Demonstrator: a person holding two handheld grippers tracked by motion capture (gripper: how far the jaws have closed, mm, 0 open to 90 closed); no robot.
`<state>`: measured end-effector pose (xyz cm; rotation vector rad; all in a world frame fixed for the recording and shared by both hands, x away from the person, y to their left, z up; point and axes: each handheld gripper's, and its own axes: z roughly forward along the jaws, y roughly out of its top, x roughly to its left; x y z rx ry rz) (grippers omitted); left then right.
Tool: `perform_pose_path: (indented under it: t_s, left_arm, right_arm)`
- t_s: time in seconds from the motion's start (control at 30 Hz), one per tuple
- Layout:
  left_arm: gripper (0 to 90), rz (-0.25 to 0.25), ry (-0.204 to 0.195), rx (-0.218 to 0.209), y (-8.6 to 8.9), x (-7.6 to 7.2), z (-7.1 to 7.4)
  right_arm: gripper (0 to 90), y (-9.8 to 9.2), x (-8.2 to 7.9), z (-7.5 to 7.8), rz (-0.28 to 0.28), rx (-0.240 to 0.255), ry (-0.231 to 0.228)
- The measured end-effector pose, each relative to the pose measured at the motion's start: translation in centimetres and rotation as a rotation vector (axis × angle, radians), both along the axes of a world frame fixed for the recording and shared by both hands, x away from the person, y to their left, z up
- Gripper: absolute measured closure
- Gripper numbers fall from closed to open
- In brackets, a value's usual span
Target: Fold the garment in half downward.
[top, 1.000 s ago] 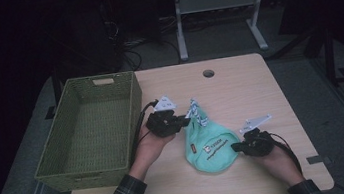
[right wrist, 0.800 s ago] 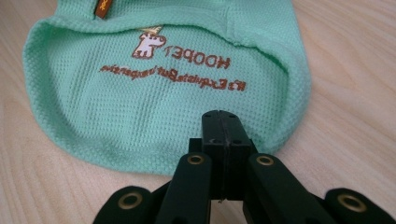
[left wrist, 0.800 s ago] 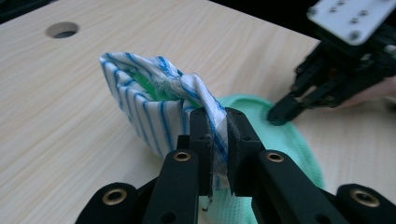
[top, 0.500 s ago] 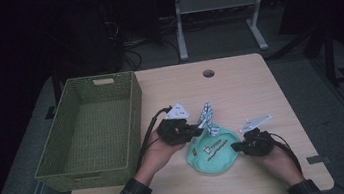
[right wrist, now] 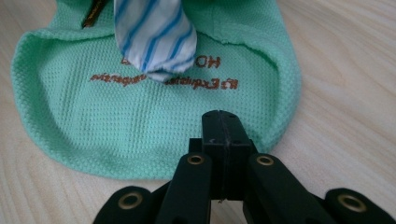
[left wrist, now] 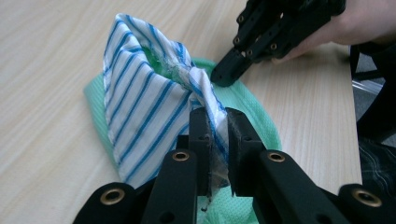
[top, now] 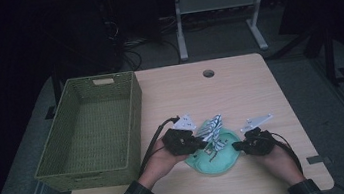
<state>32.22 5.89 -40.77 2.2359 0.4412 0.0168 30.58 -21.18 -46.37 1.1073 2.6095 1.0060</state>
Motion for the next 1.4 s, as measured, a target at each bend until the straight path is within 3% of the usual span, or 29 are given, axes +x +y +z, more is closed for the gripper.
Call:
perform_pose_path:
  t_s: [0.27,0.5,0.63,0.67,0.73,0.83,1.2,1.4]
  left_arm:
    - [62.2,0.024,-0.009,-0.019,0.3,0.2,0.5]
    - [59.9,0.034,-0.036,-0.065,0.7,0.3,2.0]
    - [74.2,0.027,-0.043,-0.082,0.9,1.1,2.5]
    - [74.2,0.03,-0.042,-0.088,0.9,1.3,2.5]
    - [84.7,0.04,-0.038,-0.085,0.8,1.9,2.5]
    - [89.4,0.046,-0.025,-0.081,0.2,3.0,1.9]
    - [89.5,0.036,0.017,-0.05,-2.3,4.2,-0.4]
    - [89.6,0.022,0.03,-0.029,-3.1,4.1,-1.2]
  right_arm:
    - [90.0,0.0,0.0,0.0,-0.001,0.003,-0.004]
    - [90.0,0.0,0.0,0.0,-0.004,0.005,-0.006]
    - [90.0,-0.1,-0.1,0.0,-0.004,0.004,-0.007]
    - [90.0,-0.1,-0.1,0.0,-0.004,0.004,-0.007]
    - [90.0,-0.1,-0.1,0.0,-0.004,0.005,-0.006]
    - [90.0,-0.1,0.0,0.0,-0.002,0.002,-0.008]
    - [90.0,-0.1,-0.1,0.0,-0.005,0.005,-0.006]
    - [90.0,-0.8,-0.5,0.9,-0.022,0.015,-0.063]
